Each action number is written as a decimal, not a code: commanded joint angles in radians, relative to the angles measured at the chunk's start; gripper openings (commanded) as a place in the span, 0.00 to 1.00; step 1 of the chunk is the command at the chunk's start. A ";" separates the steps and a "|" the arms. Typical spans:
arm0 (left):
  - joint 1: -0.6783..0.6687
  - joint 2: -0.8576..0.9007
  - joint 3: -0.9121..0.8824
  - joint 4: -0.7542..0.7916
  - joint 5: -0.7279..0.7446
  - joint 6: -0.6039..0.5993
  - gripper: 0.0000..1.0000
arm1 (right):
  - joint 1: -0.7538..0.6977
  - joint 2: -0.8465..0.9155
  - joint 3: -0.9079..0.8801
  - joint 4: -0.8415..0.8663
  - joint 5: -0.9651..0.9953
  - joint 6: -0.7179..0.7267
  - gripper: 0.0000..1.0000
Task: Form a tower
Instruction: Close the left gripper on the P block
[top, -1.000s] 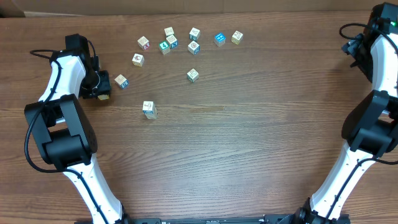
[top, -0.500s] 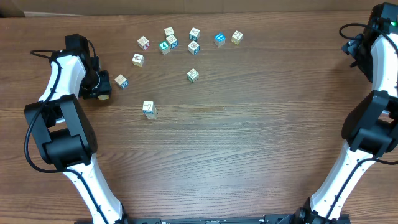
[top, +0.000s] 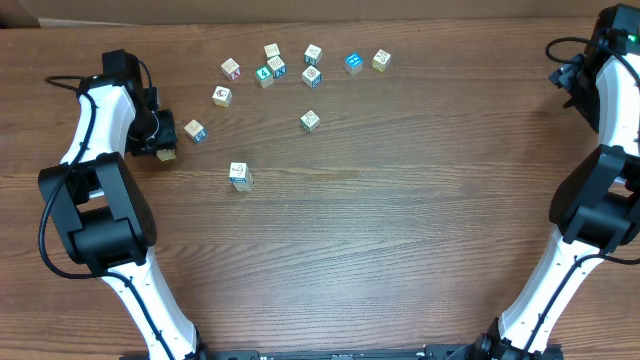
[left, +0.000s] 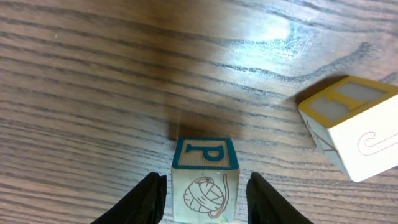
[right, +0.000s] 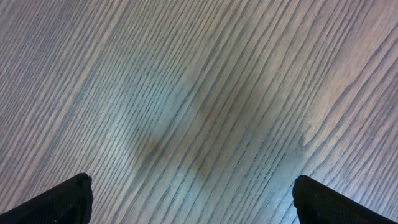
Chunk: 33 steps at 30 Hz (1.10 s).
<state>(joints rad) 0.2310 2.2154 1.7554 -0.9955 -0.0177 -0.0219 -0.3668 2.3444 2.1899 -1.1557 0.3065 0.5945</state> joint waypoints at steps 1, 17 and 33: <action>-0.001 -0.005 0.016 0.002 0.015 0.015 0.39 | 0.001 0.007 0.015 0.003 0.014 0.000 1.00; -0.001 -0.003 -0.032 0.032 0.015 0.015 0.38 | 0.001 0.007 0.015 0.003 0.014 0.000 1.00; -0.001 -0.003 -0.031 0.051 0.014 0.015 0.36 | 0.001 0.007 0.015 0.003 0.014 0.000 1.00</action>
<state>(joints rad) 0.2310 2.2154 1.7023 -0.9329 -0.0177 -0.0219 -0.3668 2.3444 2.1899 -1.1557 0.3065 0.5945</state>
